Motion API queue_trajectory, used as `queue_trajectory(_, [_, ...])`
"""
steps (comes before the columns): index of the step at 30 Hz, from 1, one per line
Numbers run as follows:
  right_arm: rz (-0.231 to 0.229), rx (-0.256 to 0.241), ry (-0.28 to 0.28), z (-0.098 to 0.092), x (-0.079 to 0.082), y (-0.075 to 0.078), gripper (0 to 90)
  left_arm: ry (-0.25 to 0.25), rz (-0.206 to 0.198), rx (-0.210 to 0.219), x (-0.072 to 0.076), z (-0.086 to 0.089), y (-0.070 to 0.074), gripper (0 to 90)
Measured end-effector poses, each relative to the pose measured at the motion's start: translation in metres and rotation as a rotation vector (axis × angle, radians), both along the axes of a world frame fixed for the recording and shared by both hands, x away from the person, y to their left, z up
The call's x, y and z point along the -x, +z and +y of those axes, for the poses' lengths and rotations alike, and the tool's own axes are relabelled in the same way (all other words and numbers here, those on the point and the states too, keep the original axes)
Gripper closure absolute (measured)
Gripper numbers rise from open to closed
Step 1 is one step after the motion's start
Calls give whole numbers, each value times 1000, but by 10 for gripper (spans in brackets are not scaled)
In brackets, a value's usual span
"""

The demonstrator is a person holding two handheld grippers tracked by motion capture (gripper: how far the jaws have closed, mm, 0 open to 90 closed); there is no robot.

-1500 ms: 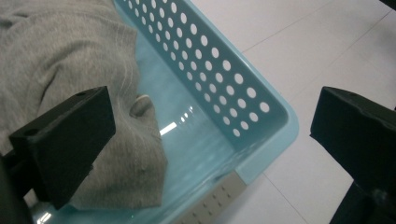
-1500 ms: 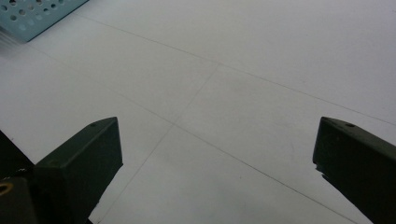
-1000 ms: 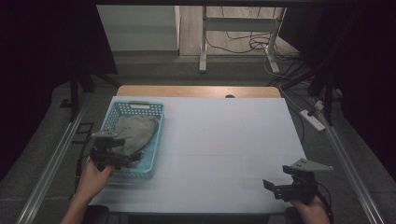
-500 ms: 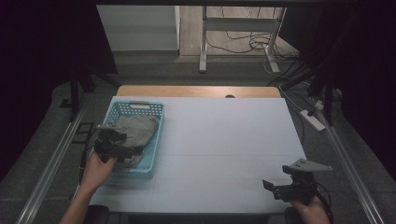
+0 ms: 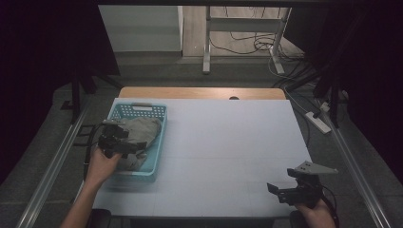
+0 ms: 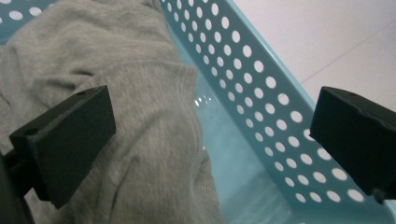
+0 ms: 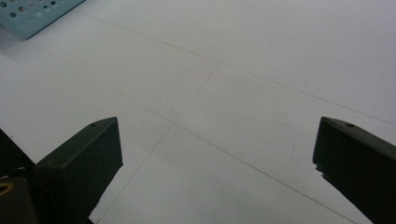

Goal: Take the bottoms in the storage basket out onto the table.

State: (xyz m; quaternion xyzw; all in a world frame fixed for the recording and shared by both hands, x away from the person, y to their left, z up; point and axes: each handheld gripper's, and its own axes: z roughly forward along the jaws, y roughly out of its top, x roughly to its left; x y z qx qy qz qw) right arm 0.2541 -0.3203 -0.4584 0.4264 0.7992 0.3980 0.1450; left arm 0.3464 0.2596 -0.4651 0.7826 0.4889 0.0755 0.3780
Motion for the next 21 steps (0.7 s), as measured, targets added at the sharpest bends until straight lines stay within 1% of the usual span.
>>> queue_trajectory(2, [0,0,0,0,0,0,18,-2,-1,-2,-4,-1,1,5])
queue_trajectory(6, [2,-10,-4,-1,0,0,18,8,7,-22,-14,-3,2,9])
queue_trajectory(8, [1,-10,-4,-1,0,0,18,12,7,-23,-16,-3,2,9])
queue_trajectory(9, [0,-10,-3,-1,0,0,18,15,17,-24,-20,-2,1,2])
queue_trajectory(10, [0,-9,-2,-1,0,0,18,15,17,-24,-20,-2,1,0])
queue_trajectory(11, [1,-9,-1,-1,0,0,18,27,28,-43,-25,-1,0,0])
queue_trajectory(12, [1,-9,-1,-1,0,0,18,27,28,-43,-25,-1,0,0])
queue_trajectory(13, [3,-9,0,-1,0,0,18,41,34,-64,-29,0,-1,0])
queue_trajectory(14, [3,-9,0,-1,0,0,18,41,34,-64,-29,0,-1,0])
queue_trajectory(17, [3,-10,0,-1,0,0,18,59,56,-81,-38,1,-6,0])
queue_trajectory(20, [4,-8,2,-1,0,0,18,66,63,-90,-43,1,-8,0])
queue_trajectory(21, [4,-6,3,-1,-1,0,18,78,72,-85,-47,1,-10,0])
